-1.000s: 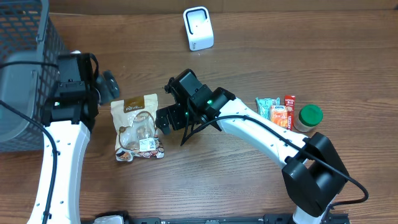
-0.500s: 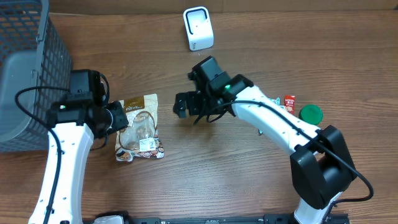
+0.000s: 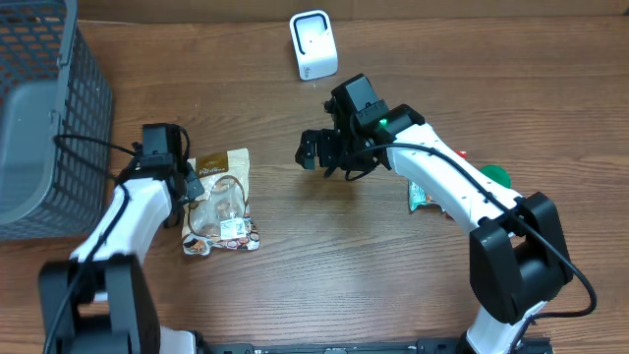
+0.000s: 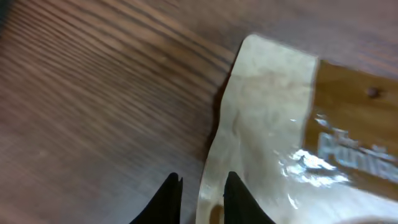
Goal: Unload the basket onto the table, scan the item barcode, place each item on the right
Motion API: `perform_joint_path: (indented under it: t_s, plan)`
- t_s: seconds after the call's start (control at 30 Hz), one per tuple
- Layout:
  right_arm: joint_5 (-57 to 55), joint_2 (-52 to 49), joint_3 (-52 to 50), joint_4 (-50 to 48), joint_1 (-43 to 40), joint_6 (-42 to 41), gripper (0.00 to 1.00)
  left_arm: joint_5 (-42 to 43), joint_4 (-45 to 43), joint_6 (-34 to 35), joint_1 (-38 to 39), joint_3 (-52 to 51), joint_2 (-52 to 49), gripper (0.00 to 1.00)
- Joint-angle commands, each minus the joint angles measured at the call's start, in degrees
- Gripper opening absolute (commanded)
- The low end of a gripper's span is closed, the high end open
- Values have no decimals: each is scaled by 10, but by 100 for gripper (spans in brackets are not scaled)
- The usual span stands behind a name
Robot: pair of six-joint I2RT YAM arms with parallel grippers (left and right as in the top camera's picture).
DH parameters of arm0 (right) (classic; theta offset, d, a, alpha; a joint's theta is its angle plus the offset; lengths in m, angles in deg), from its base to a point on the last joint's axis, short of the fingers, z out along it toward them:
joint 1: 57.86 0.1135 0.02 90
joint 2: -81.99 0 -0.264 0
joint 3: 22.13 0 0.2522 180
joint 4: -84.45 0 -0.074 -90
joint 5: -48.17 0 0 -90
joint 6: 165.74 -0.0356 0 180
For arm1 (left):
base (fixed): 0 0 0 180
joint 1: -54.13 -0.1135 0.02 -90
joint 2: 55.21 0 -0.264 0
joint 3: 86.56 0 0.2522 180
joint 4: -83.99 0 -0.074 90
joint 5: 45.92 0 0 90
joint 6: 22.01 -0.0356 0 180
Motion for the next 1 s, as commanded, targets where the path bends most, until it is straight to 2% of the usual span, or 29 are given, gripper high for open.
perform_joint_path:
  t_s: [0.0, 0.13, 0.23, 0.3, 0.4, 0.63, 0.7, 0.73, 0.83, 0.97]
  plan:
    - [3, 2, 0, -5, 1, -2, 100, 57, -24, -6, 0, -3, -62, 16]
    - [3, 2, 0, -5, 1, -2, 100, 193, -33, -50, 0, 3, -67, 18]
    - [3, 2, 0, -5, 1, -2, 100, 349, -33, -75, 2, 6, -67, 19]
    - [3, 2, 0, -5, 1, -2, 100, 424, -36, -84, 15, 7, -67, 21]
    - [3, 2, 0, -5, 1, -2, 100, 450, -48, -89, 37, 9, -67, 23]
    - [3, 2, 0, -5, 1, -2, 100, 451, 16, -118, 79, 98, -50, 26]
    - [2, 2, 0, -5, 1, -2, 100, 396, 74, -94, 74, 141, -30, 31]
    - [3, 2, 0, -5, 1, -2, 100, 334, 120, -74, 70, 163, -13, 33]
    - [3, 2, 0, -5, 1, -2, 100, 265, 208, -20, 72, 172, 17, 34]
    - [3, 2, 0, -7, 1, -2, 100, 170, 323, 17, 81, 172, 28, 41]
